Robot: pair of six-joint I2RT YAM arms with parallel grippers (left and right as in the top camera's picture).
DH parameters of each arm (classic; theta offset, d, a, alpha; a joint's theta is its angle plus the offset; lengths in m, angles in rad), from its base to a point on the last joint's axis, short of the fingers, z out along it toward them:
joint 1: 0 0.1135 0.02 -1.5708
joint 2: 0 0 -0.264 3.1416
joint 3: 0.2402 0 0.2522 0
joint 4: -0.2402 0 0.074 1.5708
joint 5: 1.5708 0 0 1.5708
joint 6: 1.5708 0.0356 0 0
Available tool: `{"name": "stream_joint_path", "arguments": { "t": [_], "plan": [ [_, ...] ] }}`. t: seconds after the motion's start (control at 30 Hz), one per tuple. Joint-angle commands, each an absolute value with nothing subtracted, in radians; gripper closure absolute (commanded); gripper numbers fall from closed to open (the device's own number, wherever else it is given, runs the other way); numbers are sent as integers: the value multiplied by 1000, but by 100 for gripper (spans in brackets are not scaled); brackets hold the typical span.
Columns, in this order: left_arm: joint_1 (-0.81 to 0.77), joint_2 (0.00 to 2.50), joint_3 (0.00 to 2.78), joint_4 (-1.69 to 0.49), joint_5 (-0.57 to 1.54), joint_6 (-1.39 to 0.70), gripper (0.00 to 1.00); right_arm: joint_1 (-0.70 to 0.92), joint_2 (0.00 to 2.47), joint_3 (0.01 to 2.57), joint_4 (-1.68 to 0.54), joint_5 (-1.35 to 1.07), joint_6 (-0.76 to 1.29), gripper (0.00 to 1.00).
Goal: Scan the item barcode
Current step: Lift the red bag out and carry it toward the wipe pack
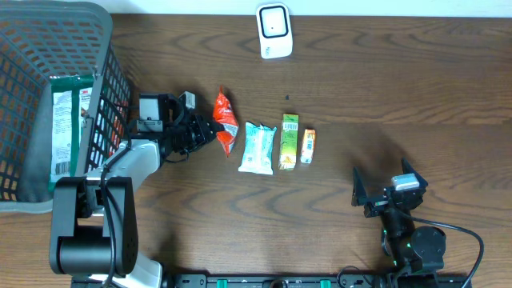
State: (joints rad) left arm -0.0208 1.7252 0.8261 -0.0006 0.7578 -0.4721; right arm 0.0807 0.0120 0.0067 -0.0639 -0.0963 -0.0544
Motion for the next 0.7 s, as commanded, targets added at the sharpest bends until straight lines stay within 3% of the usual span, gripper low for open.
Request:
{"name": "stream_joint_path", "arguments": {
  "t": [0.0,0.33,0.67],
  "plan": [
    [-13,1726,821,-41,585,-442,69,76,7,6,-68,-91,-42,1],
    [-11,1676,821,-97,480,-443,69,76,7,6,-68,-91,-42,1],
    [-48,1462,825,-157,436,-447,73,76,7,6,-68,-91,-42,1]
  ]
}}
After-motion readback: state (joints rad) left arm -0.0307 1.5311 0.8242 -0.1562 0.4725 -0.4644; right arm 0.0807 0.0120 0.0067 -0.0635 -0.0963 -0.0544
